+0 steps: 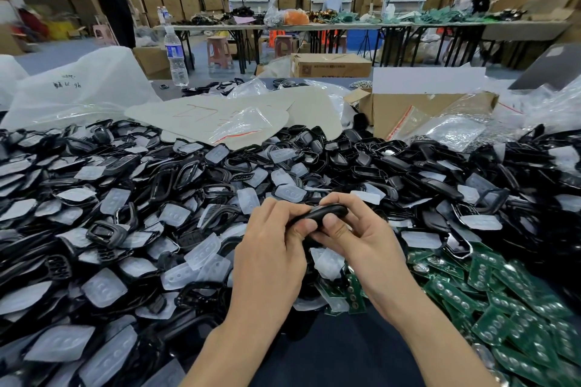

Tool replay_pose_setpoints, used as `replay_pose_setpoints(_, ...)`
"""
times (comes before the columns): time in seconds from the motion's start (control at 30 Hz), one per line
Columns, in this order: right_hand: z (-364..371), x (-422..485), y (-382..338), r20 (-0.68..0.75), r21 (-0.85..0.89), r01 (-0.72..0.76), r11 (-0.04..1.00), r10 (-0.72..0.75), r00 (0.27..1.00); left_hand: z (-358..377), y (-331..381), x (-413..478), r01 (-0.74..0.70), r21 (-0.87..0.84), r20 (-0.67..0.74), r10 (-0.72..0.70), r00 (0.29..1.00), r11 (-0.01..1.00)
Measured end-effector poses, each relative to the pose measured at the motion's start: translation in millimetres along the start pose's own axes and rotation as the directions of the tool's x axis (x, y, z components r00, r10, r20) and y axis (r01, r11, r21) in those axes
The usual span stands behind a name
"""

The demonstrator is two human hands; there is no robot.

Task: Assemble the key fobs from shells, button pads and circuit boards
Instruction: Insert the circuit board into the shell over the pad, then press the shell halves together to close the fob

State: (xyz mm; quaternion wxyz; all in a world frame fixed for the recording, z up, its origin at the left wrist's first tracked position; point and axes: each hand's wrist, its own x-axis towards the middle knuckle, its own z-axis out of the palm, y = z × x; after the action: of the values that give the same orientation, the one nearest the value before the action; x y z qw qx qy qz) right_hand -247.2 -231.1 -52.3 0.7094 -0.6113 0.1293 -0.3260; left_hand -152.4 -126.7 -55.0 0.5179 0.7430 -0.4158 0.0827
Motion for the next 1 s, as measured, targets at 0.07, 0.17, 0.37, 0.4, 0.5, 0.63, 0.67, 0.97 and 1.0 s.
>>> replay_pose_setpoints(0.07,-0.1,0.5,-0.8,-0.010,0.001,0.006,1.000,-0.006,1.000,1.4,-1.9,0.6,0.024,-0.040,0.040,-0.022,0.999,0.999)
replay_pose_setpoints(0.17,-0.9,0.4,-3.3,-0.009,-0.007,0.031,0.999,-0.031,0.999,1.4,-2.2,1.5,0.013,-0.082,0.084,-0.006,0.996,0.997)
replay_pose_setpoints(0.37,-0.7,-0.4,-5.2,-0.026,-0.007,0.052,0.999,-0.052,0.998,-0.4,-3.7,2.6,-0.063,-0.011,0.032,0.064,0.997,0.998)
replay_pose_setpoints(0.4,-0.2,-0.4,-3.6,-0.048,0.021,0.050,0.999,-0.049,0.998,-0.3,-3.9,3.1,-0.043,-0.029,0.027,0.044,0.999,0.999)
replay_pose_setpoints(0.5,1.0,0.4,1.7,-0.093,0.089,0.058,0.994,-0.050,0.994,-0.1,-3.3,3.7,-0.009,-0.066,0.038,0.011,0.999,0.998)
replay_pose_setpoints(0.63,2.4,1.7,3.1,-0.099,0.098,0.097,0.990,-0.088,0.991,0.2,0.0,3.1,0.021,-0.145,0.082,-0.009,0.997,0.989)
replay_pose_setpoints(0.67,2.6,1.7,2.9,-0.106,0.097,0.106,0.990,-0.096,0.990,0.1,0.9,2.7,0.036,-0.178,0.094,-0.019,0.995,0.983)
replay_pose_setpoints(0.97,1.8,0.8,2.7,-0.102,-0.061,0.104,0.993,-0.110,0.989,1.1,4.2,0.5,0.164,-0.409,0.185,-0.094,0.978,0.898)
replay_pose_setpoints(1.0,2.3,0.3,2.5,-0.091,-0.101,0.106,0.989,-0.115,0.989,1.0,4.8,0.9,0.181,-0.437,0.194,-0.104,0.975,0.881)
